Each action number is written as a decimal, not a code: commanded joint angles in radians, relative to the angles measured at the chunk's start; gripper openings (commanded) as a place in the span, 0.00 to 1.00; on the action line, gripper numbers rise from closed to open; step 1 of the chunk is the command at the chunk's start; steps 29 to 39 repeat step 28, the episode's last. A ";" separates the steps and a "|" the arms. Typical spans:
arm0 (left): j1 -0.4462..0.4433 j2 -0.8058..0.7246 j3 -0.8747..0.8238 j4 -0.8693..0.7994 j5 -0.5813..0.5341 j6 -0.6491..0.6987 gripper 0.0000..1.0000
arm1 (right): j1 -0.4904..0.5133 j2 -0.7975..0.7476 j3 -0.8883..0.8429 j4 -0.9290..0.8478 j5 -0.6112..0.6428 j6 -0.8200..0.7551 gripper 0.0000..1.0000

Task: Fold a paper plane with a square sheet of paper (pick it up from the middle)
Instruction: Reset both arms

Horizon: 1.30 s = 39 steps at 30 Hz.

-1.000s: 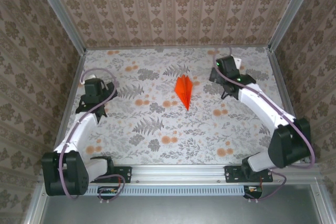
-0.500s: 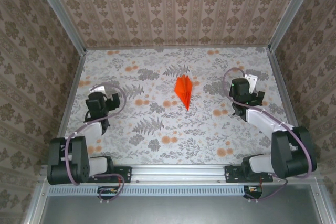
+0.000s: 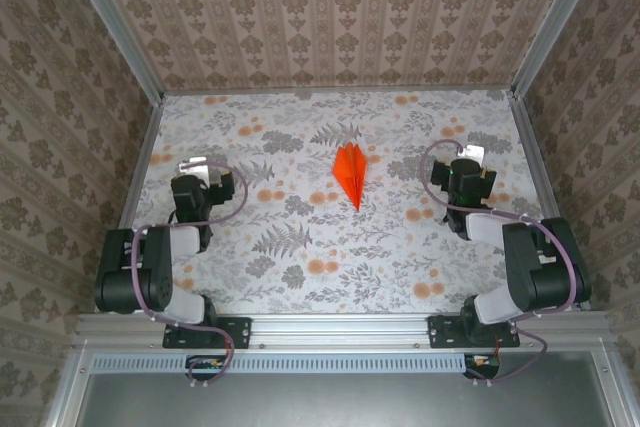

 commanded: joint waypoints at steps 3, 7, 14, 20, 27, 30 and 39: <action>0.008 0.063 -0.012 0.128 0.049 0.045 1.00 | -0.010 0.032 -0.074 0.237 -0.184 -0.056 1.00; 0.004 0.057 0.025 0.047 0.017 0.036 1.00 | -0.011 0.059 -0.092 0.293 -0.198 -0.064 1.00; -0.022 0.060 0.034 0.037 -0.004 0.061 1.00 | -0.012 0.058 -0.083 0.275 -0.198 -0.058 1.00; -0.022 0.062 0.039 0.029 0.003 0.066 1.00 | -0.013 0.059 -0.084 0.273 -0.198 -0.058 1.00; -0.020 0.063 0.042 0.022 0.031 0.072 1.00 | -0.012 0.055 -0.087 0.278 -0.198 -0.057 1.00; -0.019 0.064 0.043 0.022 0.034 0.071 1.00 | -0.013 0.054 -0.091 0.282 -0.203 -0.059 1.00; -0.019 0.064 0.043 0.022 0.034 0.071 1.00 | -0.013 0.054 -0.091 0.282 -0.203 -0.059 1.00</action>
